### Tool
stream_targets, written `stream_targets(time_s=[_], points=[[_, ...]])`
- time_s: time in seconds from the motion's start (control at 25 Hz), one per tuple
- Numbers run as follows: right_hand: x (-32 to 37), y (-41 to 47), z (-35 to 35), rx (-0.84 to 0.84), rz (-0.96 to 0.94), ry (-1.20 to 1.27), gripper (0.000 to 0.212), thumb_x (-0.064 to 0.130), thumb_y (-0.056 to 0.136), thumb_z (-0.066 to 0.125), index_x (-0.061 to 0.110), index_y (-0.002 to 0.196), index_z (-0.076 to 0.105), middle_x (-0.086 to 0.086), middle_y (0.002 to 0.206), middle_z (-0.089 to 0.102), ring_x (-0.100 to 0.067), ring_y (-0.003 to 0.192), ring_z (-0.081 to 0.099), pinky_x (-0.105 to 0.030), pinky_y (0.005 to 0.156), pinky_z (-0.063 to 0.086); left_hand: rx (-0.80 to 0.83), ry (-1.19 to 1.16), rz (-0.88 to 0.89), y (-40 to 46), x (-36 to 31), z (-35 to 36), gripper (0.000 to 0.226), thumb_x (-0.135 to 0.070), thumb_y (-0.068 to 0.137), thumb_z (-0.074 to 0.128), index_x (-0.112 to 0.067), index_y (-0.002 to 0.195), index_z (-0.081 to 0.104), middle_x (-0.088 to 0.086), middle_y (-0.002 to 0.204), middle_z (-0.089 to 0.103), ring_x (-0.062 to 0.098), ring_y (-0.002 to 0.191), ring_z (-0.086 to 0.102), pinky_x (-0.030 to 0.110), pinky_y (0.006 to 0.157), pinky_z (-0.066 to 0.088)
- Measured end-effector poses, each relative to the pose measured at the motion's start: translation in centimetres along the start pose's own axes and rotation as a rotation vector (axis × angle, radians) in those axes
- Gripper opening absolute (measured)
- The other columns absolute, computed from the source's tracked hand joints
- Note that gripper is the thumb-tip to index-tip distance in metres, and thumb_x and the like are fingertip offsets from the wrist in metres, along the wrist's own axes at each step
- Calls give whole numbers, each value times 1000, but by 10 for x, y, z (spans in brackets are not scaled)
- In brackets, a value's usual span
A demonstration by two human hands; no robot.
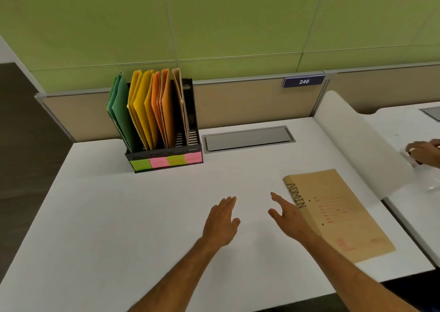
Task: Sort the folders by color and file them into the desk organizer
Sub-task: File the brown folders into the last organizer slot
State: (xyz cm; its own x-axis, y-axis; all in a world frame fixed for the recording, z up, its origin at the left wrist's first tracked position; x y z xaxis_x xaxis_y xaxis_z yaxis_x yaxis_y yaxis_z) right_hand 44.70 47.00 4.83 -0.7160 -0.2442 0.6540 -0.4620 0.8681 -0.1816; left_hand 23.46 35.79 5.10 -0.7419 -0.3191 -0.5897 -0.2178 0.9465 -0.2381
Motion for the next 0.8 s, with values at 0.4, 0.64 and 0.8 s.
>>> stream_targets(time_s=[0.4, 0.64, 0.8], points=[[-167, -53, -88, 81, 160, -44, 61, 26, 100, 57, 16, 155, 31, -6, 160, 33, -23, 147, 30, -38, 121, 21, 58, -49, -89, -12, -117, 118, 62, -35, 104, 47, -29, 159, 19, -6, 166, 19, 17, 153, 18, 34, 123, 17], [-222, -57, -126, 108, 187, -73, 63, 23, 99, 58, 14, 155, 30, -7, 159, 34, -25, 146, 32, -42, 120, 26, 36, -91, -150, -10, -168, 164, 63, -36, 102, 52, -33, 157, 22, -7, 165, 23, 17, 150, 25, 35, 121, 25], [-249, -58, -138, 116, 223, -165, 69, 28, 99, 58, 12, 157, 23, -12, 164, 22, -31, 150, 20, -46, 123, 20, 80, -114, -201, -1, -185, 188, 64, -36, 101, 54, -34, 157, 23, -7, 165, 25, 17, 149, 29, 37, 119, 29]])
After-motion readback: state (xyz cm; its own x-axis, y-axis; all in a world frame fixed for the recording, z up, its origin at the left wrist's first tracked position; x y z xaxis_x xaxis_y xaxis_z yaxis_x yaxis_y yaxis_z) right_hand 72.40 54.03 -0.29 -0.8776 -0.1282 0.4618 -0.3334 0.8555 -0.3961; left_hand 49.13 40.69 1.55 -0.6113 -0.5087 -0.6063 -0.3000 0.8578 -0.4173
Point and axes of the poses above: each hand's wrist, its own y-axis towards the middle knuckle, its own z-axis out of the palm, x = y × z, the point moved 2 cm from there along y, towards the middle knuckle
